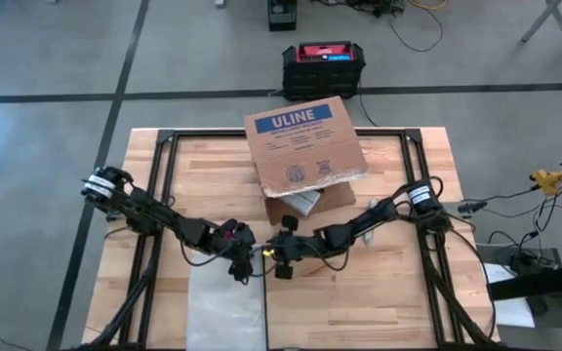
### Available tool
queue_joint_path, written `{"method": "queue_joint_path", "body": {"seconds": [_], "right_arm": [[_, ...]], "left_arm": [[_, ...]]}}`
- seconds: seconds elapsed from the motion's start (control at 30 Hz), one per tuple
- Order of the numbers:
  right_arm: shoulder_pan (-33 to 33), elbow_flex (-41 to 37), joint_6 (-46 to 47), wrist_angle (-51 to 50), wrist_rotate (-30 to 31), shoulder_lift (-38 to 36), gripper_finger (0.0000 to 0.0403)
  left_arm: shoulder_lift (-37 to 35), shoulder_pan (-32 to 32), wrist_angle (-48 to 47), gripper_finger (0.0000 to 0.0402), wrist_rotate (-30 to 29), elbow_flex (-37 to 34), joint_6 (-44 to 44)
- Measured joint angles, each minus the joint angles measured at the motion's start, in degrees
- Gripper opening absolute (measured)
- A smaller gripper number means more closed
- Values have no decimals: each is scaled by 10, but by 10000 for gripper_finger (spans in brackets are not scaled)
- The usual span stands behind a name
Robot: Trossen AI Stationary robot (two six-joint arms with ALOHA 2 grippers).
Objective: Unpack boxes
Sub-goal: Close the white zip bag
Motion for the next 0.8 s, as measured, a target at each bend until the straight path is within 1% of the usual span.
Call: {"method": "queue_joint_path", "body": {"seconds": [0.13,0.2,0.27,0.37,0.43,0.6,0.63,0.7,0.8], "right_arm": [[0,-1,30,12,0,30,142],[0,0,48,16,3,37,148],[1,1,65,22,10,48,146],[1,2,74,23,23,54,126],[0,2,73,22,24,56,102],[-3,2,56,13,8,56,17],[-3,2,56,9,4,56,9],[-3,2,56,6,2,56,10],[-3,1,49,5,1,57,4]], "left_arm": [[0,0,6,117,-4,-5,-2],[0,-1,8,117,-5,-7,-2],[0,-1,10,117,-8,-9,-4],[0,-1,13,117,-9,-10,-4],[0,-1,14,117,-9,-10,-2],[-27,-1,1,117,1,-8,15],[-37,-1,-9,117,3,-8,19],[-62,-1,-14,117,6,-4,30],[-102,-1,3,118,-27,2,48]]}}
